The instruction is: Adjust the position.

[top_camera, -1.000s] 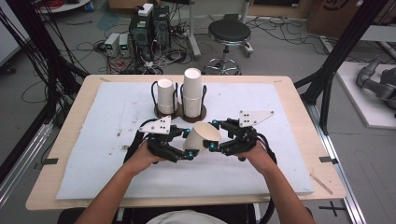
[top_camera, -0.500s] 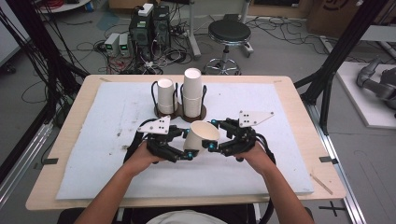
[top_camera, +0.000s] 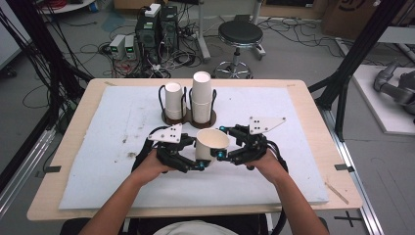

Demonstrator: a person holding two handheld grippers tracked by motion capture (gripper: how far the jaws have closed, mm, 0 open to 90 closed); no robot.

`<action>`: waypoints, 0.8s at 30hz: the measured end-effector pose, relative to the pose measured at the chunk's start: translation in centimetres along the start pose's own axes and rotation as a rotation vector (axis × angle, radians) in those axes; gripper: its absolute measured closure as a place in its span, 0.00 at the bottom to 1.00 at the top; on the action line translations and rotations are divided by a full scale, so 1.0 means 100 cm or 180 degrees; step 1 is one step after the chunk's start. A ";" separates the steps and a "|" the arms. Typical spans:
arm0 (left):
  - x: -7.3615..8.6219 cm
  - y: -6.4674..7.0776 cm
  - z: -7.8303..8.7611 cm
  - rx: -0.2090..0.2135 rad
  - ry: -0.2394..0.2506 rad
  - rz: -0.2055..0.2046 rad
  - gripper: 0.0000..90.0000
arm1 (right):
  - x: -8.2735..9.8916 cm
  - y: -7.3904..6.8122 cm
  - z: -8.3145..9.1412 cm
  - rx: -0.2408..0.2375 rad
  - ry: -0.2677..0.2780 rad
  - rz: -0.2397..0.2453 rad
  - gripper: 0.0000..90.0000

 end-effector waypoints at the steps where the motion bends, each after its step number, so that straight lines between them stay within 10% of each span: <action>1: 0.000 0.000 0.000 -0.0009 0.0008 0.0007 0.39 | 0.000 0.000 -0.001 0.0001 0.0031 -0.0023 0.29; 24: -0.001 0.001 -0.003 -0.0006 0.0139 -0.0077 0.40 | 0.004 -0.005 -0.009 -0.0013 0.0149 0.0004 0.36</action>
Point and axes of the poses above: each handheld gripper's, and its own axes: z roughly backward along the jaws, x roughly out of its underside, y roughly to its right, the point moved 3 cm from there along -z, roughly forward along the jaws, and after that the axes turned 14 degrees about x, right-handed, at the moved point
